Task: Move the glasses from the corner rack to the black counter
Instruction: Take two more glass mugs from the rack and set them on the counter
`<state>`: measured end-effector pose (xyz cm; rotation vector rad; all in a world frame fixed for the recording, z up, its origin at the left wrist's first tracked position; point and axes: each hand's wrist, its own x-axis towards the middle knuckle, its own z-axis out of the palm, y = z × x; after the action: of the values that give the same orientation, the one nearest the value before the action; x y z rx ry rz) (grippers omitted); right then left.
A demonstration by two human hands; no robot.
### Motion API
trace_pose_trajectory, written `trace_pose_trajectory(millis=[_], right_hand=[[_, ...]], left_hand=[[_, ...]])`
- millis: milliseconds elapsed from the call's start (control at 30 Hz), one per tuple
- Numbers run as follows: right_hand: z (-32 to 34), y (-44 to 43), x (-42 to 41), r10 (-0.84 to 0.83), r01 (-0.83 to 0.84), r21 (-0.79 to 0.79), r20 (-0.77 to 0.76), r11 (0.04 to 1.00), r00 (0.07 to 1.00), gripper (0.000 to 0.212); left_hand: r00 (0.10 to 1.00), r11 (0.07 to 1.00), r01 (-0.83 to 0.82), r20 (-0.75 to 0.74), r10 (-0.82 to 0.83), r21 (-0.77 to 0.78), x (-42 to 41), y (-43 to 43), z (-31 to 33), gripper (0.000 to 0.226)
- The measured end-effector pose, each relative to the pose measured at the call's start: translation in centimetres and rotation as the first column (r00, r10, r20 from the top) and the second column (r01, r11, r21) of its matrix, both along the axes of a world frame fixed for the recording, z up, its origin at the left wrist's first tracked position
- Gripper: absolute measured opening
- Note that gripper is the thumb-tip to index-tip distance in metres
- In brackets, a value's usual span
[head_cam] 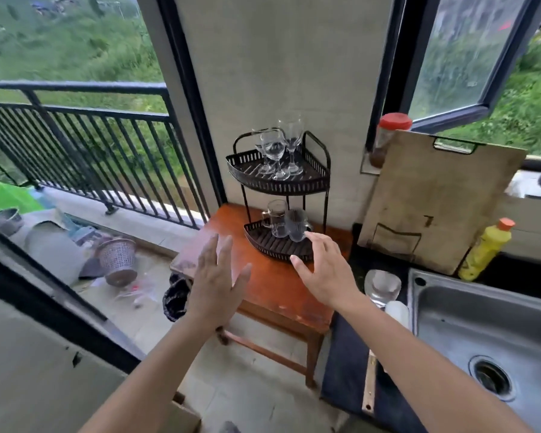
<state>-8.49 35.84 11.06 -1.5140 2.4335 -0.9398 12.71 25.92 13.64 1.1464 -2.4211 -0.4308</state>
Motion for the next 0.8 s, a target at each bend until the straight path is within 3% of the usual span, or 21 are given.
trace_pose_trajectory(millis=[233,500,567,800], right_hand=[[-3.5,-7.5,-4.2,-0.188,0.176,0.112,0.109,0.978,0.976,0.062],[-9.3,-13.5,-5.5,-0.441,0.375,0.281,0.230,0.883,0.867,0.067],[-14.0,-15.6,-6.9,-0.491,0.381,0.365,0.283,0.850,0.824,0.067],[-16.5,-20.7,-9.5,-0.427,0.394,0.164,0.368,0.904,0.826,0.080]], left_hand=[[0.973,0.979,0.191,0.116,-0.198,0.072,-6.7,-13.1,-4.7,0.073],[0.933,0.911,0.313,0.092,-0.348,0.269,-12.7,-23.6,-9.5,0.069],[0.927,0.884,0.298,0.114,-0.358,0.360,-15.3,-25.7,-14.4,0.068],[0.971,0.918,0.234,-0.032,-0.237,0.321,-20.2,-28.7,-17.6,0.064]])
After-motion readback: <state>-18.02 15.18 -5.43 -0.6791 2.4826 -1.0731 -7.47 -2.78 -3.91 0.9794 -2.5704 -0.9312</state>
